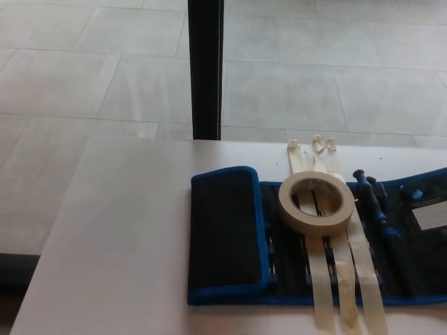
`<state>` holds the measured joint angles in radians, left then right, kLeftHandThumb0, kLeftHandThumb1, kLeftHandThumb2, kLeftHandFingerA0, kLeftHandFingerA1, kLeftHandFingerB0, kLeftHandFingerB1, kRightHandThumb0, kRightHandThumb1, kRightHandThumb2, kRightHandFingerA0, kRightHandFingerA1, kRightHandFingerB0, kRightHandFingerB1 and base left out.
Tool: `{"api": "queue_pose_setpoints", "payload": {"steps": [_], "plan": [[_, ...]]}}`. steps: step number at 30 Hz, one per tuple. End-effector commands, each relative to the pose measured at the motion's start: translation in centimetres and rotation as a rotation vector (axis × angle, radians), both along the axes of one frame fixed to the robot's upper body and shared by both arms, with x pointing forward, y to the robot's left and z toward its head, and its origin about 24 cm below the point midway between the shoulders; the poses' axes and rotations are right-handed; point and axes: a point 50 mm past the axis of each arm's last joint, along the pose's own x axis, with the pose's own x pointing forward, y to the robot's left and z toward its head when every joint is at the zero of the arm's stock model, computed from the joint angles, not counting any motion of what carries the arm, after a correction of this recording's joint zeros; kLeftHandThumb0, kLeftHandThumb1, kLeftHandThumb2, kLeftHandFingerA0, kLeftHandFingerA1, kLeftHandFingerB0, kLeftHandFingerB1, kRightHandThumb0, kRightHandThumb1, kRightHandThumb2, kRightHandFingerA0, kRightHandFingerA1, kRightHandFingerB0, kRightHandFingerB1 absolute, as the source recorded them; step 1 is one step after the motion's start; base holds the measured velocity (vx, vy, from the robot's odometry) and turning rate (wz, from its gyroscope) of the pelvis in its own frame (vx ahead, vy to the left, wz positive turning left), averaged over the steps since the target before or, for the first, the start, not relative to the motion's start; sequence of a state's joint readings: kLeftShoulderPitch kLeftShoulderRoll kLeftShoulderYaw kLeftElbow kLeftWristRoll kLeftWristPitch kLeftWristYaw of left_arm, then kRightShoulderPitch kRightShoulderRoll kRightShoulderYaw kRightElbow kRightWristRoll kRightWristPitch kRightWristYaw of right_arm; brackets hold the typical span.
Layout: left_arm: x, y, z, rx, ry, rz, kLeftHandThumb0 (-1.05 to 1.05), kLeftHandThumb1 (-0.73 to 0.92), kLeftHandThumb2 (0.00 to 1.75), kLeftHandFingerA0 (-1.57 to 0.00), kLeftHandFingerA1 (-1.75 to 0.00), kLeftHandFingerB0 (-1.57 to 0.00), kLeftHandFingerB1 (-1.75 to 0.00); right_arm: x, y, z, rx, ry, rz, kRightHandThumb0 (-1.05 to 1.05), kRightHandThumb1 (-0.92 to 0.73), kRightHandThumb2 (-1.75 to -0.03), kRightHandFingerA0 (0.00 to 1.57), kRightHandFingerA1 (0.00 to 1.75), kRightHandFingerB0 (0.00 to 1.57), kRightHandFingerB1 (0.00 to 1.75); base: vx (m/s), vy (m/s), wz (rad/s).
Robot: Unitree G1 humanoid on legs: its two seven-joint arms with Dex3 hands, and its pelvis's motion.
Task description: The robot uses its right hand to open a black folded toolkit cover kept in the middle of the desk
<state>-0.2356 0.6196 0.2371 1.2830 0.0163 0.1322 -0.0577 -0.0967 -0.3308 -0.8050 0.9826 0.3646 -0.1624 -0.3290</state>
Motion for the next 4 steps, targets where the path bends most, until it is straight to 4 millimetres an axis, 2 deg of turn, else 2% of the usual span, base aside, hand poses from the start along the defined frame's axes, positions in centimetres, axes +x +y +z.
{"api": "queue_pose_setpoints", "payload": {"steps": [1,4], "plan": [[-0.38,0.56,0.44,0.033,0.023,-0.019,-0.76,0.33,1.37,-0.47,-1.0,0.0,-0.77,0.18,-0.42,0.49,-0.027,-0.024,-0.006,-0.38,-0.7,-0.6,0.79,0.97,0.71,0.54,0.0,0.0,0.0],[-0.17,0.57,0.56,0.022,0.007,-0.005,-0.76,0.33,1.37,-0.47,-1.0,0.0,-0.77,0.16,-0.37,0.44,-0.028,-0.021,-0.012,-0.38,-0.7,-0.6,0.79,0.97,0.71,0.54,0.0,0.0,0.0]]}}
